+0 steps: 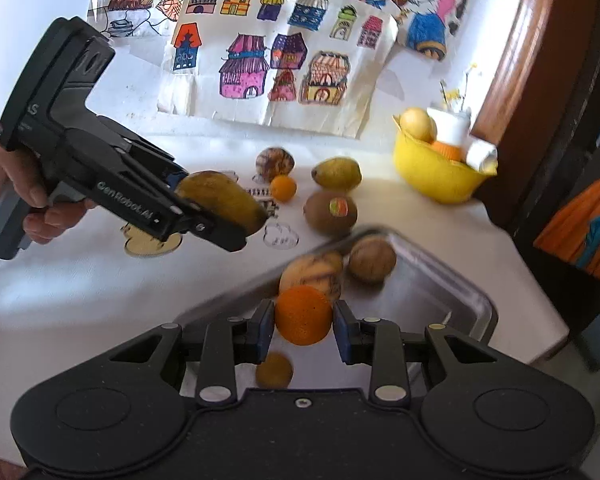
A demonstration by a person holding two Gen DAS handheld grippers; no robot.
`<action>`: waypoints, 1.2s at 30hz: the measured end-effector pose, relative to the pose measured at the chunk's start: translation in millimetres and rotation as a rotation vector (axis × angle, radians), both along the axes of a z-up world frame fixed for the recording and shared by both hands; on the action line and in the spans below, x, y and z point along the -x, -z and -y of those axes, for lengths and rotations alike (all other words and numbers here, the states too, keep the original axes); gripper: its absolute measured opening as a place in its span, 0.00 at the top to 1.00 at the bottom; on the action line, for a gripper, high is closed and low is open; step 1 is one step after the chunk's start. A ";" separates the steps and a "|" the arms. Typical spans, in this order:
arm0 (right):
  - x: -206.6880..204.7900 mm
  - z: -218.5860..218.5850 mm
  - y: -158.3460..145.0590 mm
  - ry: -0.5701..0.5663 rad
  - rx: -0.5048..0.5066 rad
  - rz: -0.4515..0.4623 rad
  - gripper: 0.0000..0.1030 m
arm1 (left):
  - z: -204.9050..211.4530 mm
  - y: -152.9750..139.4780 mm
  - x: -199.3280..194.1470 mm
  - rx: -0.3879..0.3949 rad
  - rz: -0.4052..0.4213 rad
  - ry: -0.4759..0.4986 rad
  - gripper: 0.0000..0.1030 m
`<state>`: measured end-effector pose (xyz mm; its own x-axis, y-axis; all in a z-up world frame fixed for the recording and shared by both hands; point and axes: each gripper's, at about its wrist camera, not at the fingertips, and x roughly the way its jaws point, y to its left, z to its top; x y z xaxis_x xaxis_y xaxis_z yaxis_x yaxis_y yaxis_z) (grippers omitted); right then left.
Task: Organize fruits
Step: 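Carry the melon in left tool over the tray while right tool carries the orange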
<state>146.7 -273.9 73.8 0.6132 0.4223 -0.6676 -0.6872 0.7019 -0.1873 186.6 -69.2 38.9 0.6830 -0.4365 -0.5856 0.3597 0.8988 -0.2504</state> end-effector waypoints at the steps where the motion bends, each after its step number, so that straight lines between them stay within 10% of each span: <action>1: 2.9 3.7 2.8 0.005 -0.004 -0.005 0.67 | 4.5 2.1 0.3 0.002 -0.007 0.007 0.40; 36: 25.9 37.8 52.1 0.050 -0.029 -0.068 0.67 | 76.3 30.4 33.6 -0.145 0.026 0.054 0.39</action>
<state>120.8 -311.7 21.7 0.5875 0.4122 -0.6963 -0.6616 0.7402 -0.1200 153.0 -145.5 8.5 0.6763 -0.3850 -0.6280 0.4133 0.9040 -0.1091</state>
